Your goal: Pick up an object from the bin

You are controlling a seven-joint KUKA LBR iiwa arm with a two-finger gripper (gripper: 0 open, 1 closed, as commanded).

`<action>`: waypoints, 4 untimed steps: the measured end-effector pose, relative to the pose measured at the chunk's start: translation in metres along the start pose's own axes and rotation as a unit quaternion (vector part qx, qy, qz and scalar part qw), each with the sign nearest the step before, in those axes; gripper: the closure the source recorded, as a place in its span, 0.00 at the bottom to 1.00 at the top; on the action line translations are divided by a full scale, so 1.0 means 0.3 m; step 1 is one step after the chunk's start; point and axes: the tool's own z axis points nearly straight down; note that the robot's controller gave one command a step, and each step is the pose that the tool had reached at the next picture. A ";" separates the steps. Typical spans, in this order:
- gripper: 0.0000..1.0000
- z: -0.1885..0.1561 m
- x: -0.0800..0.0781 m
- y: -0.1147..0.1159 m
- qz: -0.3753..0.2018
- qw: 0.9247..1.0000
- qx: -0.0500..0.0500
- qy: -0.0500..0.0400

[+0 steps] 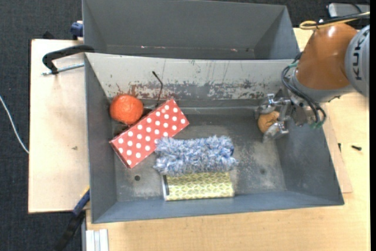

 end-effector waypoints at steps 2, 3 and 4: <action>1.00 -0.352 -0.020 0.059 -0.021 1.000 0.004 0.002; 1.00 -0.352 -0.020 0.059 -0.021 1.000 0.004 0.002; 1.00 -0.543 -0.005 0.048 -0.016 1.000 0.003 0.004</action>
Offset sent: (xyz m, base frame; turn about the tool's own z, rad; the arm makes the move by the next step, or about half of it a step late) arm 0.0013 0.0169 0.1047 -0.0422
